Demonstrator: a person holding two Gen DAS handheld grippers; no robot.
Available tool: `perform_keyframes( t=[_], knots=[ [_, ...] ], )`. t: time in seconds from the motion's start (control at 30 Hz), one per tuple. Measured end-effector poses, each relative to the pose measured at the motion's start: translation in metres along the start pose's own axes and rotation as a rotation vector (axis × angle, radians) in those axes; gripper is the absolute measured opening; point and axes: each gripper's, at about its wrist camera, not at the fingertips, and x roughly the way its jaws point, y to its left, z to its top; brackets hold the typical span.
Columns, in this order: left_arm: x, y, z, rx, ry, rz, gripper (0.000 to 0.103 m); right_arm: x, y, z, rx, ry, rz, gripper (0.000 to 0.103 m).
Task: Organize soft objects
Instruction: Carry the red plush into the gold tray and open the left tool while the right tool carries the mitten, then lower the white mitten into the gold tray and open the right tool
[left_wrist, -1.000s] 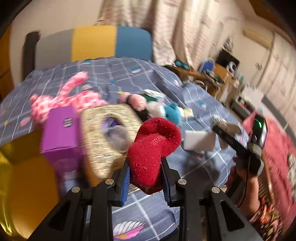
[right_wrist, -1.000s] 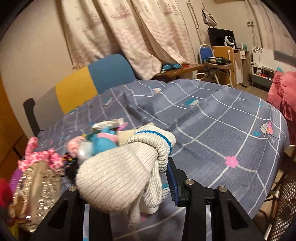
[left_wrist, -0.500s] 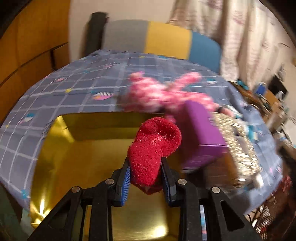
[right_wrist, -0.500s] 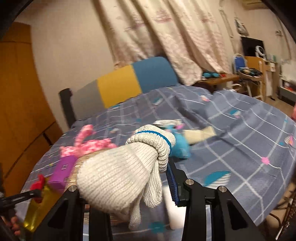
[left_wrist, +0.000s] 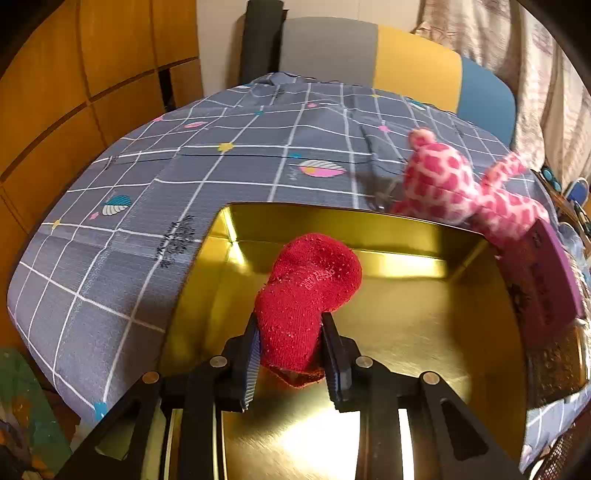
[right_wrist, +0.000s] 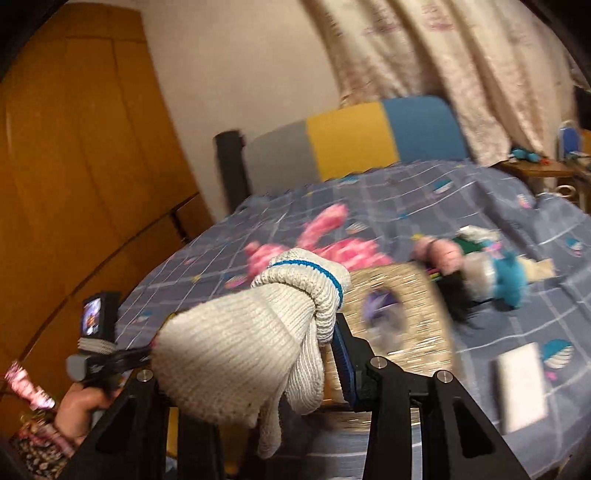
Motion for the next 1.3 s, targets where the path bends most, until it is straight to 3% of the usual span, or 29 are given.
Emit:
perform_keyframes(
  t=[0.33,0.6,0.7,0.77,0.97,1.3],
  knots=[
    [0.036,0.014,0.014,-0.03,0.054,-0.003,0.03,0.057,0.044,-0.019,-0.035,0.14,0.078,0.04],
    [0.05,0.028,0.031,-0.126,0.108,-0.065,0.051,0.09,0.064,-0.025,-0.04,0.217,0.104,0.04],
    [0.041,0.038,0.027,-0.195,0.12,-0.152,0.051,0.102,0.069,-0.027,-0.046,0.244,0.115,0.04],
    [0.03,0.044,0.021,-0.224,0.101,-0.167,0.052,0.112,0.073,-0.029,-0.048,0.266,0.119,0.041],
    [-0.009,0.053,-0.008,-0.246,0.015,-0.158,0.052,0.153,0.086,-0.034,-0.014,0.36,0.137,0.041],
    [-0.032,0.044,-0.047,-0.197,0.025,-0.172,0.052,0.23,0.113,-0.031,-0.006,0.472,0.108,0.042]
  ],
)
